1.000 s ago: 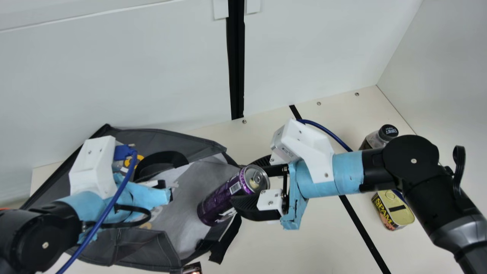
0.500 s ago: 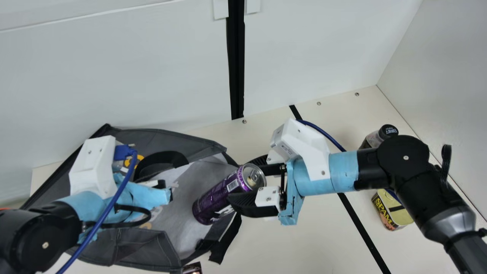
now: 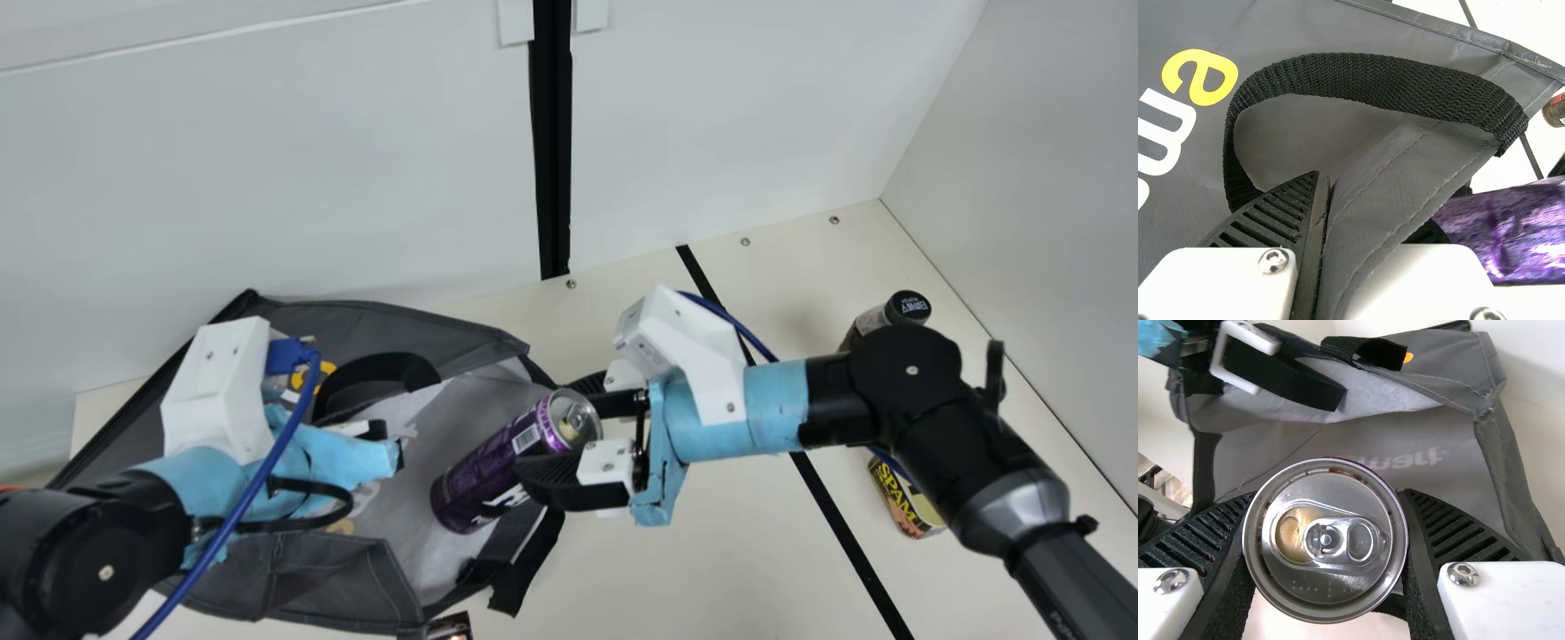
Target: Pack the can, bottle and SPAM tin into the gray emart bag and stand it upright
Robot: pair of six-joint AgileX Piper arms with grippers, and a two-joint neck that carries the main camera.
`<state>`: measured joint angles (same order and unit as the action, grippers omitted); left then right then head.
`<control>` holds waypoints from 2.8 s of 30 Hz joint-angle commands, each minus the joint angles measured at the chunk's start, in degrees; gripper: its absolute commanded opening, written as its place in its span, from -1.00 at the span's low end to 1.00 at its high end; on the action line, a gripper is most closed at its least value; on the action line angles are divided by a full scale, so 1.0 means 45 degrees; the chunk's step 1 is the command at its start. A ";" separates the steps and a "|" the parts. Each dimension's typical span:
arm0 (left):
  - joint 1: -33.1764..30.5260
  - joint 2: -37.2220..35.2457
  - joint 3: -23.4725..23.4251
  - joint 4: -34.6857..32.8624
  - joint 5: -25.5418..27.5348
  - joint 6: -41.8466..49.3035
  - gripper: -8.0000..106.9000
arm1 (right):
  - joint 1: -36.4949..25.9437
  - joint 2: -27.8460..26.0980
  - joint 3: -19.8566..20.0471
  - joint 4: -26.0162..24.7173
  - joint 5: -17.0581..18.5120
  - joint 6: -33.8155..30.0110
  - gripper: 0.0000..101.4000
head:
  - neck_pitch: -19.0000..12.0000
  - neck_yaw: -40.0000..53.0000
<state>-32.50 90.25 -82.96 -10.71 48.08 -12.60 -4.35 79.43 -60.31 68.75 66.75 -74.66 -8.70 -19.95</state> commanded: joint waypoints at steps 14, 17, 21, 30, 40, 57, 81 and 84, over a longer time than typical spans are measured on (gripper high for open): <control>0.0000 0.0000 0.0000 0.0000 0.0000 0.0000 -1.00 | 0.1892 0.1051 0.0133 0.0923 -0.1850 -0.0305 -1.00 | -0.0289 -0.0011; 0.0000 0.0000 0.0000 0.0000 0.0000 0.0000 -1.00 | 0.2257 0.1311 0.0088 0.1084 -0.2179 -0.0372 -1.00 | -0.0289 -0.0011; 0.0000 0.0000 0.0000 0.0000 0.0000 0.0000 -1.00 | 0.2730 0.1669 0.0011 0.1269 -0.2592 -0.0462 -1.00 | -0.0289 -0.0011; 0.0000 0.0000 0.0000 0.0000 0.0000 0.0000 -1.00 | 0.3662 0.2532 -0.0389 0.1444 -0.3395 -0.0477 -1.00 | -0.0289 -0.0011; 0.0000 0.0000 0.0000 0.0000 0.0000 0.0000 -1.00 | 0.4460 0.3410 -0.1108 0.1407 -0.4155 -0.0186 -1.00 | -0.0289 -0.0011; 0.0000 0.0000 0.0000 0.0000 0.0000 0.0000 -1.00 | 0.4943 0.3565 -0.1349 0.1147 -0.4725 0.0258 0.05 | -0.0289 -0.0011; 0.0000 0.0000 0.0000 0.0000 0.0000 0.0000 -1.00 | 0.4658 0.1748 -0.0037 0.0146 -0.5034 0.1085 0.87 | -0.0289 -0.0011; 0.0000 0.0000 0.0000 0.0000 0.0000 0.0000 -1.00 | 0.4484 0.1321 0.0154 -0.0167 -0.4945 0.1340 0.87 | -0.0289 -0.0011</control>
<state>-32.50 90.25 -82.96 -10.71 48.08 -12.60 16.05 86.21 -59.87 68.57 44.19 -69.05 -8.61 -19.86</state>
